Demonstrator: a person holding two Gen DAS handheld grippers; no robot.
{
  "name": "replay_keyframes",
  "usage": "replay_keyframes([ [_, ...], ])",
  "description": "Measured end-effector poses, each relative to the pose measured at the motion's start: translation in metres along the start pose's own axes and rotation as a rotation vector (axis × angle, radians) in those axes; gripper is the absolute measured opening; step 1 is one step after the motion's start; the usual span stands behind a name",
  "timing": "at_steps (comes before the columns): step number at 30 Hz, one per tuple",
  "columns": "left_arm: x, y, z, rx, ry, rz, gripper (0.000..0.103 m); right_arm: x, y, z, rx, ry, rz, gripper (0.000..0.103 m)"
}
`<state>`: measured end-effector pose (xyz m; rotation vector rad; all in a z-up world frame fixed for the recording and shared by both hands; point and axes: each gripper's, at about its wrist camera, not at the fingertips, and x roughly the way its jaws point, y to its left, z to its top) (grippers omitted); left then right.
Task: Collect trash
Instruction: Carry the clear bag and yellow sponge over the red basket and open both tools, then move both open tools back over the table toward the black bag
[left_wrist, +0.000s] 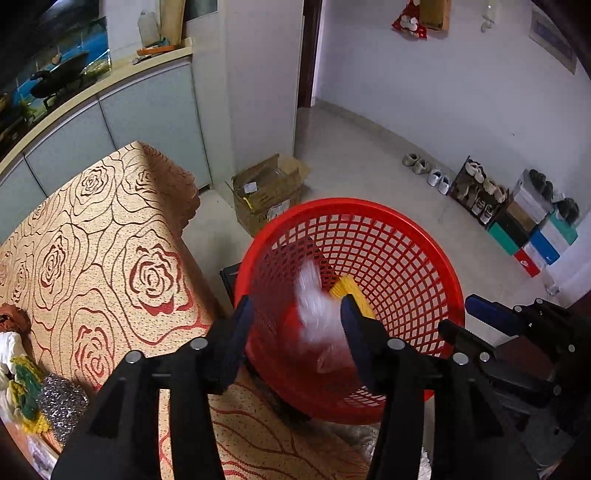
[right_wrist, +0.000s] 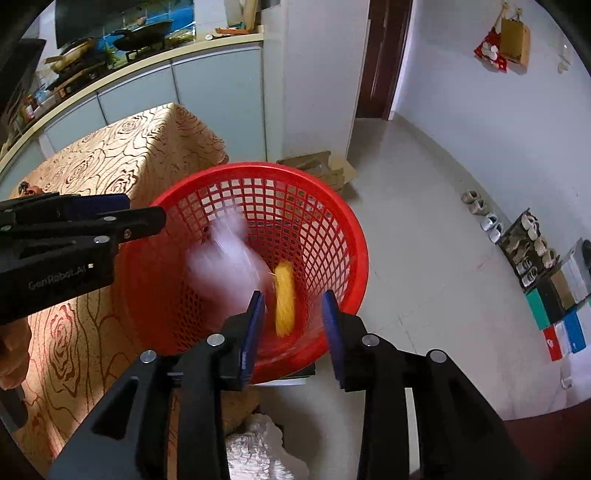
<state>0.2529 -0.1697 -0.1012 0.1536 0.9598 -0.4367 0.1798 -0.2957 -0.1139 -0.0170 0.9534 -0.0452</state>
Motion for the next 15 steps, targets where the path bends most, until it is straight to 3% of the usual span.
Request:
replay_keyframes([
  [8,-0.032,0.014,-0.004,-0.035,-0.061,0.017,0.065,-0.024,-0.006,-0.003,0.049,-0.046,0.001,0.041],
  [15,-0.062,0.024,-0.019,-0.062,-0.108,0.057,0.067,-0.045,0.009,-0.012,0.048,-0.097,0.012,0.048],
])
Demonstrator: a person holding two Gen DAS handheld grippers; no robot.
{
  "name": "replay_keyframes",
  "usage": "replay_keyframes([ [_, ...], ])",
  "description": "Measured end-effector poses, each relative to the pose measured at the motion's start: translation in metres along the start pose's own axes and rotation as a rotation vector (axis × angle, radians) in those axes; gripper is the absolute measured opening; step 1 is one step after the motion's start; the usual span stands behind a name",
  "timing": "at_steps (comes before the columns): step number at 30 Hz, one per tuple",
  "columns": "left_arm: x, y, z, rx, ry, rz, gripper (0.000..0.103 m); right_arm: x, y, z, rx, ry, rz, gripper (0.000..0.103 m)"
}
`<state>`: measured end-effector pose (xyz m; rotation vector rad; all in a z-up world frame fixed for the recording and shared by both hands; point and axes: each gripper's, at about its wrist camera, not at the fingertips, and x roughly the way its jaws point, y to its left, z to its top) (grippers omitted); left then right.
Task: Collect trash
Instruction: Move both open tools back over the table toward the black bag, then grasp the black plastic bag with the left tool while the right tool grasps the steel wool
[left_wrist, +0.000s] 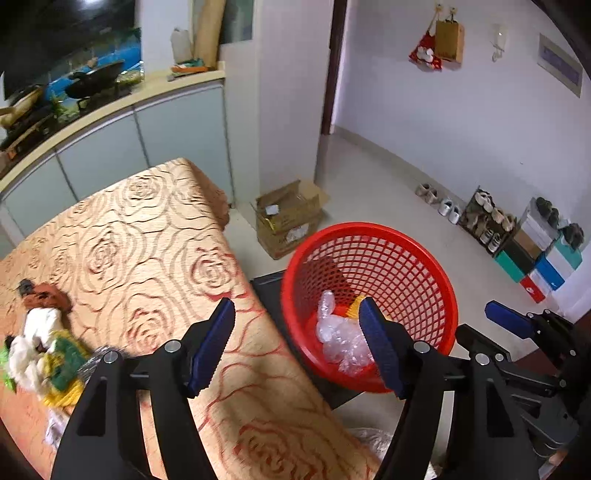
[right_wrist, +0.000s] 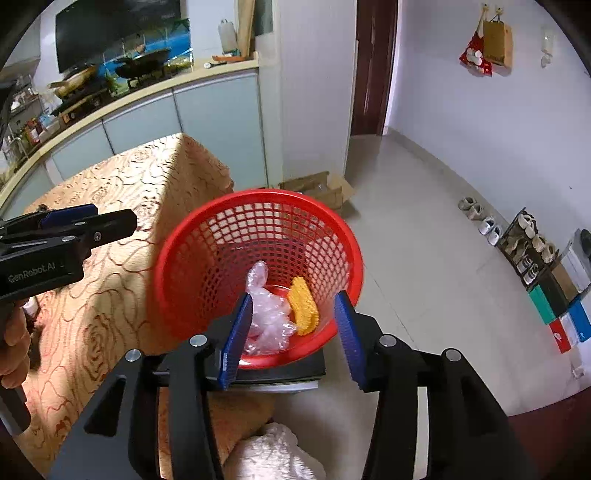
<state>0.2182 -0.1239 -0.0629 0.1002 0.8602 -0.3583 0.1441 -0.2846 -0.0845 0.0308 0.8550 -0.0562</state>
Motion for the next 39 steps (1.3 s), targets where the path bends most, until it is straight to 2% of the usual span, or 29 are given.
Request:
replay_keyframes([
  [5,-0.031,0.012,-0.011,-0.011,-0.041,0.037,0.068,-0.014,0.014,-0.006,-0.015,-0.045,-0.017,0.06],
  [11,-0.078,0.032,-0.036,-0.034,-0.1,0.085,0.075,-0.027,0.034,-0.013,-0.022,-0.071,0.024,0.064],
  [15,-0.105,0.051,-0.062,-0.054,-0.118,0.099,0.078,-0.038,0.05,-0.015,-0.037,-0.101,0.032,0.072],
  [18,-0.121,0.068,-0.082,-0.061,-0.127,0.103,0.079,-0.046,0.059,-0.017,-0.048,-0.116,0.05,0.075],
  [23,-0.146,0.097,-0.119,-0.108,-0.149,0.154,0.082,-0.052,0.074,-0.022,-0.062,-0.126,0.074,0.078],
  [27,-0.143,0.103,-0.141,-0.109,-0.114,0.128,0.085,-0.053,0.084,-0.025,-0.076,-0.115,0.105,0.078],
  [30,-0.127,0.102,-0.149,-0.095,-0.061,0.156,0.085,-0.053,0.09,-0.027,-0.079,-0.111,0.12,0.078],
  [39,-0.092,0.129,-0.161,-0.207,0.052,0.189,0.085,-0.059,0.097,-0.024,-0.105,-0.112,0.128,0.078],
])
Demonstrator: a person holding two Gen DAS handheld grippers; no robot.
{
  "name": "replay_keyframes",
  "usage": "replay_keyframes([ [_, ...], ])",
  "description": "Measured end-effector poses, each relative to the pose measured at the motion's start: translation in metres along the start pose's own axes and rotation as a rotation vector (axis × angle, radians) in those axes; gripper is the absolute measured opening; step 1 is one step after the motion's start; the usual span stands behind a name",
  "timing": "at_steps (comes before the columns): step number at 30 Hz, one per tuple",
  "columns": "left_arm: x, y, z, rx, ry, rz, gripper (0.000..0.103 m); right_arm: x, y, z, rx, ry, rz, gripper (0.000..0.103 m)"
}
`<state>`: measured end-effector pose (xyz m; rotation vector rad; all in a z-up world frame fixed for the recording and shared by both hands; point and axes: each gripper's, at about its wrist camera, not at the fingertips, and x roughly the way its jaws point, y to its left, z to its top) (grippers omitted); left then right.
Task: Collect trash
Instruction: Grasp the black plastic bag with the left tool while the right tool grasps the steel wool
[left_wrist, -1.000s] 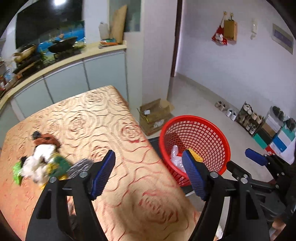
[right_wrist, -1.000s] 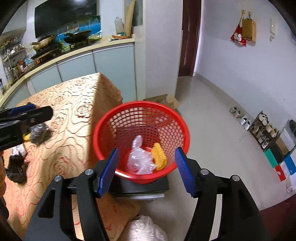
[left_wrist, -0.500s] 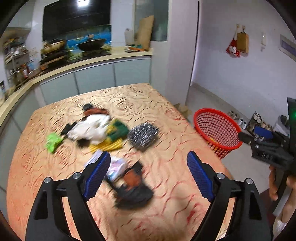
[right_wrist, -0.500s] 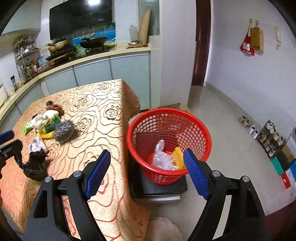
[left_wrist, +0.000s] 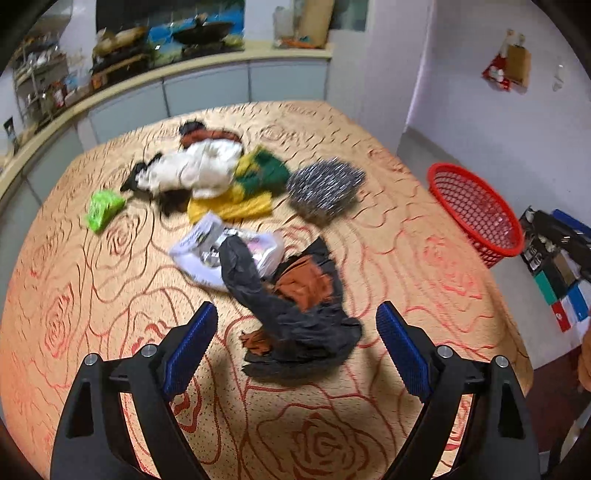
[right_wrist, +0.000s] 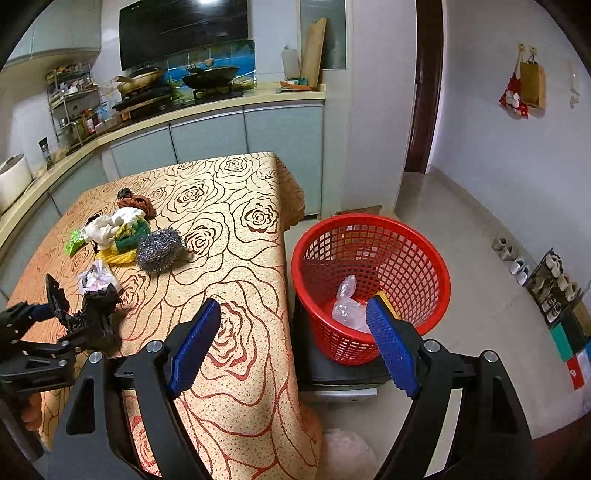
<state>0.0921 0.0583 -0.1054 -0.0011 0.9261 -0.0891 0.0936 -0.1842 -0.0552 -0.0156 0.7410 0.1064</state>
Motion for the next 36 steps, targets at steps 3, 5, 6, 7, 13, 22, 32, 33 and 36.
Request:
replay_keyframes([
  [3,0.007,0.008,0.0,-0.038,0.019,-0.016,0.084,0.001,-0.001,0.001,0.004,0.002,0.004,0.078],
  [5,0.008,0.009,-0.001,-0.045,0.017,-0.029,0.076,0.002,0.001,0.002,0.001,0.005,0.005,0.078],
  [6,0.008,0.008,-0.001,-0.044,0.018,-0.037,0.07,0.003,0.003,0.003,-0.003,0.006,0.004,0.078],
  [7,0.008,0.008,-0.002,-0.045,0.018,-0.05,0.068,0.004,0.005,0.003,-0.008,0.007,0.004,0.078],
  [13,0.004,-0.001,-0.004,-0.009,-0.009,-0.055,0.052,0.009,0.012,0.005,-0.024,0.016,0.011,0.078],
  [22,-0.01,0.003,-0.011,0.0,-0.048,-0.06,0.046,0.023,0.026,0.01,-0.03,0.045,0.049,0.078],
  [32,-0.037,0.036,-0.012,-0.071,-0.113,-0.028,0.046,0.047,0.061,0.022,-0.061,0.074,0.115,0.078],
  [33,-0.04,0.041,-0.012,-0.084,-0.12,-0.024,0.046,0.049,0.065,0.023,-0.065,0.079,0.12,0.078],
  [36,-0.048,0.055,-0.01,-0.115,-0.14,-0.004,0.046,0.061,0.078,0.028,-0.072,0.097,0.152,0.078],
])
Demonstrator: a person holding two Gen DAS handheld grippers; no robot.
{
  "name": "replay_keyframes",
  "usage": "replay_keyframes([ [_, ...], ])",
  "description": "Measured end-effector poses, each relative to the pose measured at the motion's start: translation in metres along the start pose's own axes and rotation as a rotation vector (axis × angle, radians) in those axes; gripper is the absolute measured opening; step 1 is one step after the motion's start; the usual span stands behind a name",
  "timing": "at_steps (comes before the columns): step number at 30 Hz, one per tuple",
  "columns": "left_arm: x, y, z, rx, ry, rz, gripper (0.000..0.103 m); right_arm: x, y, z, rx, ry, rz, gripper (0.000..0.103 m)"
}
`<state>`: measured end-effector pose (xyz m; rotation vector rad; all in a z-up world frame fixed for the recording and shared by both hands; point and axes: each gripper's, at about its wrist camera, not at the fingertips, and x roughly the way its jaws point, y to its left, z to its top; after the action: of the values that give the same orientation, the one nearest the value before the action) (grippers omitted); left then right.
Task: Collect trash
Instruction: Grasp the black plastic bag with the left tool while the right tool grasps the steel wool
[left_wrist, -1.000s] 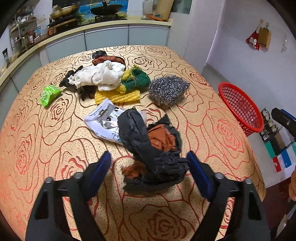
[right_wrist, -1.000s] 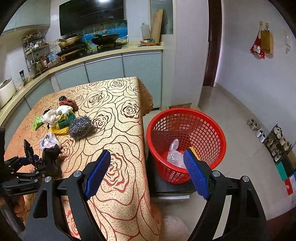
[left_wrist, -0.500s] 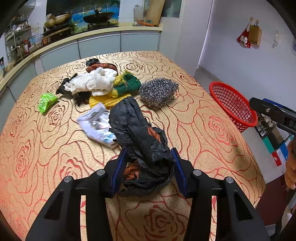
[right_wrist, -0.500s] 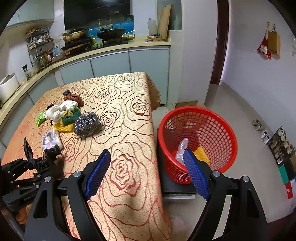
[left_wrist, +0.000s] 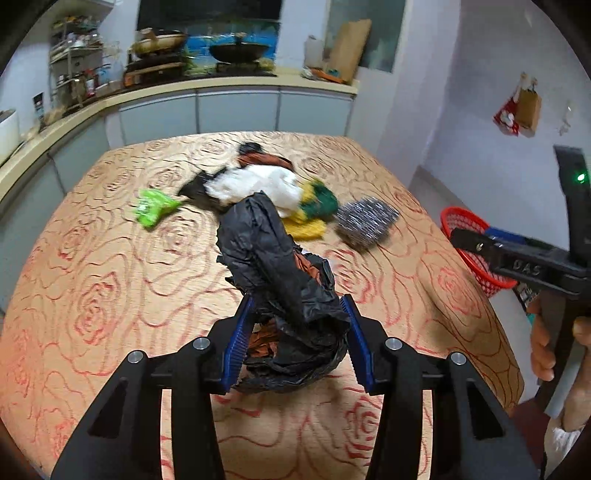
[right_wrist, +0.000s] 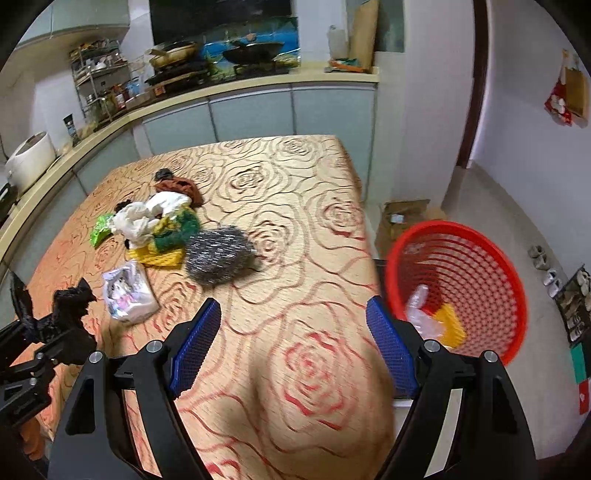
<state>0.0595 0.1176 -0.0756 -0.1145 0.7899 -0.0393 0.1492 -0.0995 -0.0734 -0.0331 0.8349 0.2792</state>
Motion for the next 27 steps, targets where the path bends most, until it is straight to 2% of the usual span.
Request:
replay_keyframes([
  [10,-0.011,0.034,0.009,-0.055,-0.045,0.081,0.046,0.055,0.039,0.023,-0.025,0.042,0.036,0.078],
  [14,-0.013,0.04,0.01,-0.058,-0.054,0.109,0.046,0.067,0.047,0.03,-0.037,0.039,0.045,0.078],
  [23,-0.009,0.052,0.011,-0.084,-0.044,0.132,0.046,0.101,0.05,0.036,-0.038,0.093,0.03,0.078],
  [25,-0.007,0.054,0.012,-0.086,-0.041,0.134,0.046,0.102,0.051,0.034,-0.049,0.086,0.019,0.069],
  [26,-0.007,0.055,0.012,-0.088,-0.04,0.136,0.046,0.103,0.052,0.034,-0.055,0.092,0.028,0.059],
  [27,-0.007,0.055,0.012,-0.089,-0.04,0.138,0.046,0.103,0.053,0.033,-0.056,0.094,0.036,0.056],
])
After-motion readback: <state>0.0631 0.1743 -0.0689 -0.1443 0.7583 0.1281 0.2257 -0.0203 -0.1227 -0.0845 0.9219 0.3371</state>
